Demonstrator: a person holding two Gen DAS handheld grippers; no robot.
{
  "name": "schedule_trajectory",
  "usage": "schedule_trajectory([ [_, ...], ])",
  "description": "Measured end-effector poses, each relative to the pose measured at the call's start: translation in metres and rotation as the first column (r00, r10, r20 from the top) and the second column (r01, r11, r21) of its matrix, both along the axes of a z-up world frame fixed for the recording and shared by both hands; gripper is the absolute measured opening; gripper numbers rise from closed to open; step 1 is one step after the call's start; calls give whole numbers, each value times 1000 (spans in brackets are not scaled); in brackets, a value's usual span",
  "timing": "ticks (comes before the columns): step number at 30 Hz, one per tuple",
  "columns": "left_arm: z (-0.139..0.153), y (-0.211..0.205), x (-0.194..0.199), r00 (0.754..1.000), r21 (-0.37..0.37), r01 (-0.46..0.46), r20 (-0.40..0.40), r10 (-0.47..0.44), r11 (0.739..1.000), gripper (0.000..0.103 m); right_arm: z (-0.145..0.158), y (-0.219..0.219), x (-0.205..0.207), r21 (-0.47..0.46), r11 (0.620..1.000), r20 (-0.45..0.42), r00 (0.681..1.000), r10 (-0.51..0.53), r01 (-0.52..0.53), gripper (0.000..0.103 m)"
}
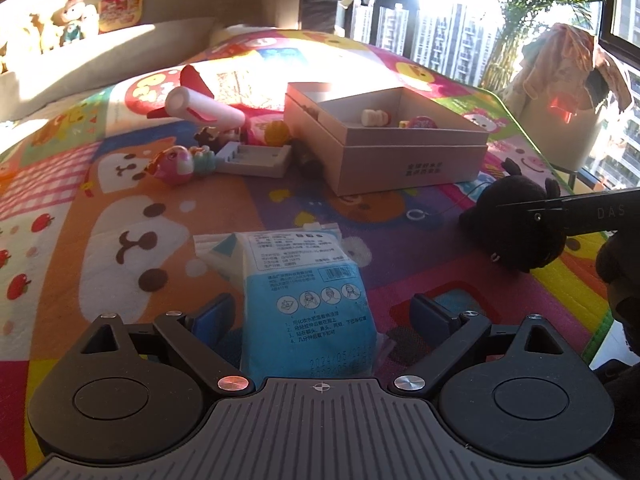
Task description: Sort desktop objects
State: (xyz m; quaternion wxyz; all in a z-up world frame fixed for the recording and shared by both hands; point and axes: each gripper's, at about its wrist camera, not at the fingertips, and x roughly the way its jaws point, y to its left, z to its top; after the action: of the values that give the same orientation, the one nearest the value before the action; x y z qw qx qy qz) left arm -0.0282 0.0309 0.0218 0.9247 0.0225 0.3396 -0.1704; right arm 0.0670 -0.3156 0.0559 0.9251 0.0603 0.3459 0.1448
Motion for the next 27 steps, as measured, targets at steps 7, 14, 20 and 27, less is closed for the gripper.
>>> schedule_trajectory([
  [7,4,-5,3,999,34,-19,37,17,999,93,-8,7,8,-91,996,-45,999,-17,13,68],
  [14,-8,-13,16,999,74,-39,9,38,997,70,-6,9,-2,-109,994,-31,999,15,-18,67],
  [20,-6,-12,10,1000,85,-23,17,21,996,61,-6,11,-2,-100,994,-36,999,27,-30,67],
  [27,5,-12,-10,999,78,8,44,-12,997,61,10,2,-12,-78,997,-14,1000,25,-26,67],
])
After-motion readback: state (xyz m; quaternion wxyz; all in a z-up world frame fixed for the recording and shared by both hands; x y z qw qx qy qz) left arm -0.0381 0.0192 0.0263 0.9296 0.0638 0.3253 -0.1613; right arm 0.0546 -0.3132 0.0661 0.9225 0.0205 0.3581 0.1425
